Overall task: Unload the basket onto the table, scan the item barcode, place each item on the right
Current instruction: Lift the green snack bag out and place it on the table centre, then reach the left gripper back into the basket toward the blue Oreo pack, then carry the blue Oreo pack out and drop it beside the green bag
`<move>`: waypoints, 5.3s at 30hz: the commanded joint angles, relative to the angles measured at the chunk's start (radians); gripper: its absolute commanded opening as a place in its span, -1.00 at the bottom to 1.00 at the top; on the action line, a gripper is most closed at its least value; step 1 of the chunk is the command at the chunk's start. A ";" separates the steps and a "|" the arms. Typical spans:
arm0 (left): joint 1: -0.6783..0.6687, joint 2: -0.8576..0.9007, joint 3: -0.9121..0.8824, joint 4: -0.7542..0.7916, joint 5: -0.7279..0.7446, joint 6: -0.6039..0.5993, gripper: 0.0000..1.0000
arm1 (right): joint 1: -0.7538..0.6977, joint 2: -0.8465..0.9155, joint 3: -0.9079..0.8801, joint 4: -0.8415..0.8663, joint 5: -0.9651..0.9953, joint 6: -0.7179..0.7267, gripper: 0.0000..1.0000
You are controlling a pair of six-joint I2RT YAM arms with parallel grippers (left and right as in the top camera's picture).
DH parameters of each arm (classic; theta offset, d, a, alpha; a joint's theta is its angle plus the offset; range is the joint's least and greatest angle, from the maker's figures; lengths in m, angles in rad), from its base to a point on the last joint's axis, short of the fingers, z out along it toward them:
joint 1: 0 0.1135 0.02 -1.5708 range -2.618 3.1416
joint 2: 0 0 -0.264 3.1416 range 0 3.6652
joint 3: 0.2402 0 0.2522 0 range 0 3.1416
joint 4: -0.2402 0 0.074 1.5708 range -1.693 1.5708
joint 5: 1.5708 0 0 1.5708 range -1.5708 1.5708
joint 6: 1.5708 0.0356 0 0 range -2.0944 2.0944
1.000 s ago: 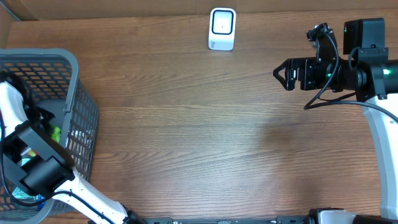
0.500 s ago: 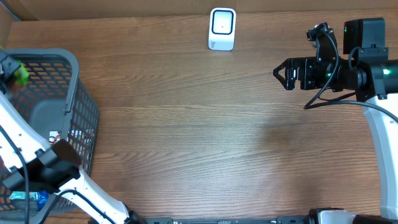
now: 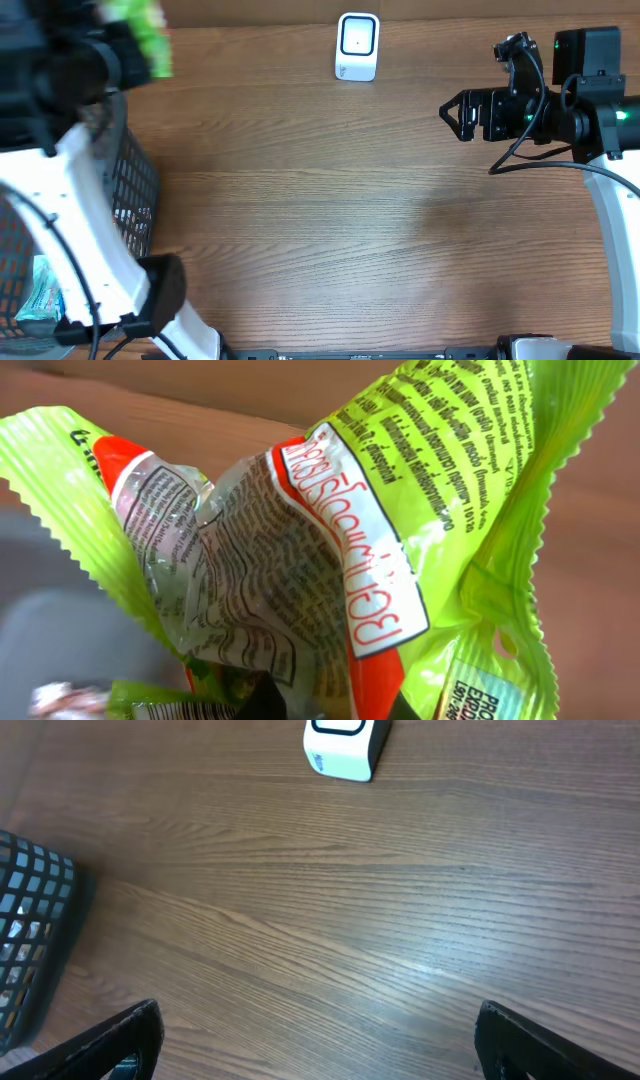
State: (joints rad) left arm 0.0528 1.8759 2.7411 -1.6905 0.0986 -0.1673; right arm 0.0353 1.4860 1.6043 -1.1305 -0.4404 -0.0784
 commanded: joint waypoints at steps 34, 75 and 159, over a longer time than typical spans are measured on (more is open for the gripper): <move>-0.501 0.019 -0.848 0.367 -0.230 -0.347 -0.02 | 0.003 -0.002 0.029 -0.017 0.001 0.004 1.00; 0.779 -0.318 -1.207 0.348 -0.255 -0.255 0.76 | 0.003 -0.002 0.029 -0.015 0.001 0.004 1.00; -0.343 -0.115 -0.834 0.212 -0.371 -0.519 -0.91 | 0.003 -0.002 0.029 -0.005 0.002 0.004 1.00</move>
State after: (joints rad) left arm -0.2752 1.7546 2.0640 -1.5509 -0.1314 -0.4953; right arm 0.0353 1.4860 1.6043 -1.1385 -0.4385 -0.0776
